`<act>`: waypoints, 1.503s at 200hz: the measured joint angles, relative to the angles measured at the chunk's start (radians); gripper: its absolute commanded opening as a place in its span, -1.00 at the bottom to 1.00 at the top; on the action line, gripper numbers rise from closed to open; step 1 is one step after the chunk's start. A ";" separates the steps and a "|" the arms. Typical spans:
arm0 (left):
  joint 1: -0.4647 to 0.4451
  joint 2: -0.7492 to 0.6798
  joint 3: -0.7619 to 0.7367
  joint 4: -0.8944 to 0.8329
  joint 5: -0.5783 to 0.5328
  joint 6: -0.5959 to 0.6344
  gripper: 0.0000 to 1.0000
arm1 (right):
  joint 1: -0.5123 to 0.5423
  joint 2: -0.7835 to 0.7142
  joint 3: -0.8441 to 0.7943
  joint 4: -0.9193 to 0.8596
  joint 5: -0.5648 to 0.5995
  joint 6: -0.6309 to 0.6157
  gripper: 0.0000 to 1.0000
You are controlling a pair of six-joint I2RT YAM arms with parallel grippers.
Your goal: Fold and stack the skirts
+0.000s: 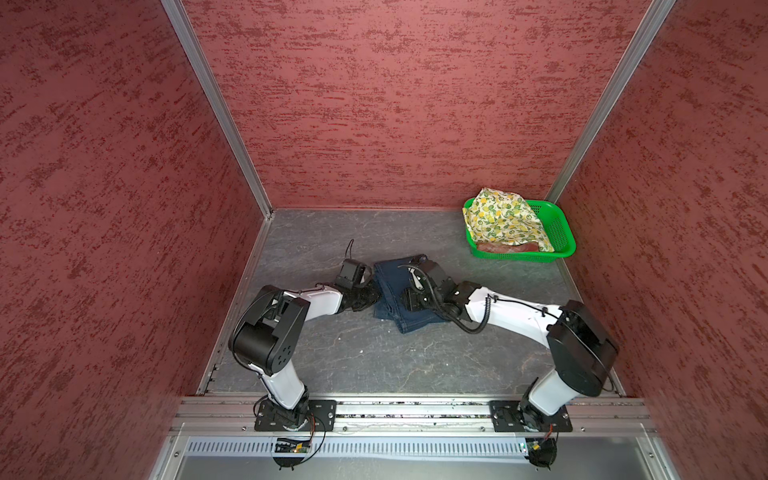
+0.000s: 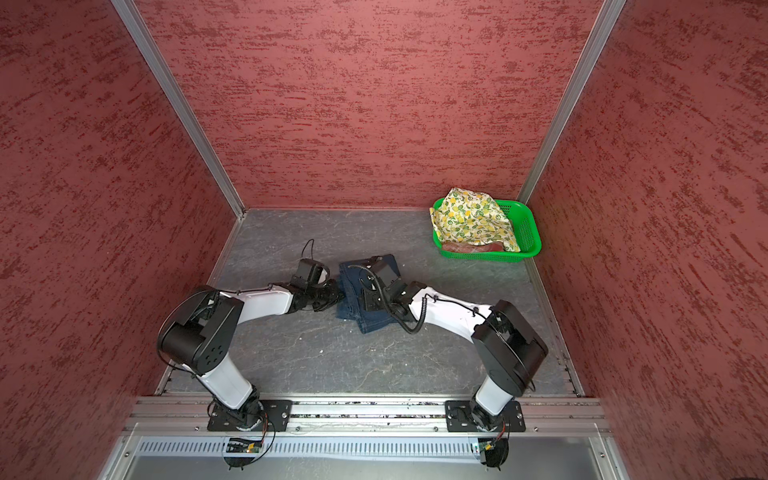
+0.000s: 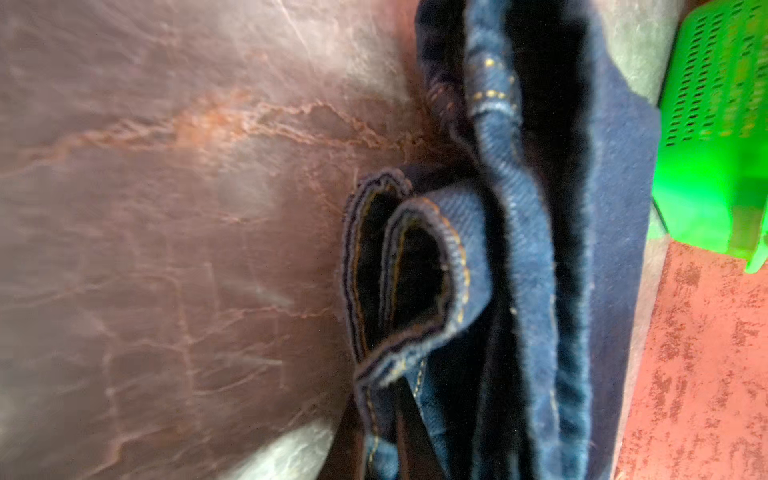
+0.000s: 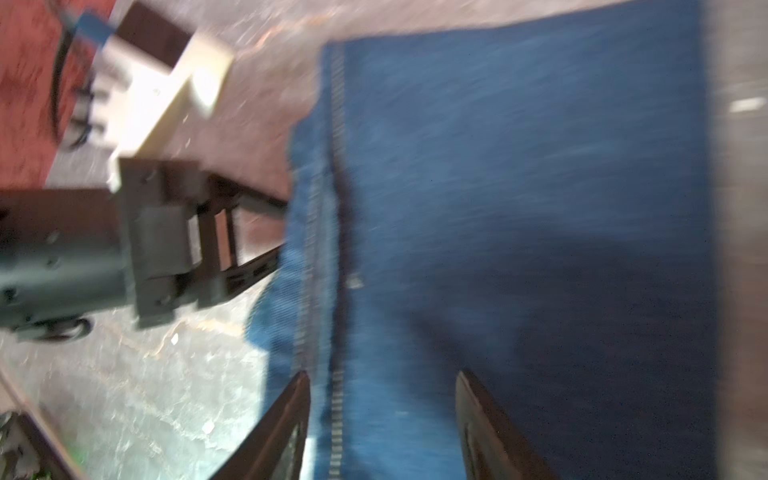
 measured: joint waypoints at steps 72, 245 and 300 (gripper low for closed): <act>-0.011 0.001 -0.028 0.068 -0.003 -0.052 -0.98 | 0.089 0.119 0.061 -0.027 0.004 0.064 -0.69; -0.034 0.001 -0.073 0.165 -0.030 -0.102 -1.00 | 0.090 0.145 0.158 -0.054 0.031 0.244 -1.00; -0.035 0.000 -0.079 0.177 -0.033 -0.103 -1.00 | 0.089 0.184 0.206 -0.038 0.035 0.265 -1.00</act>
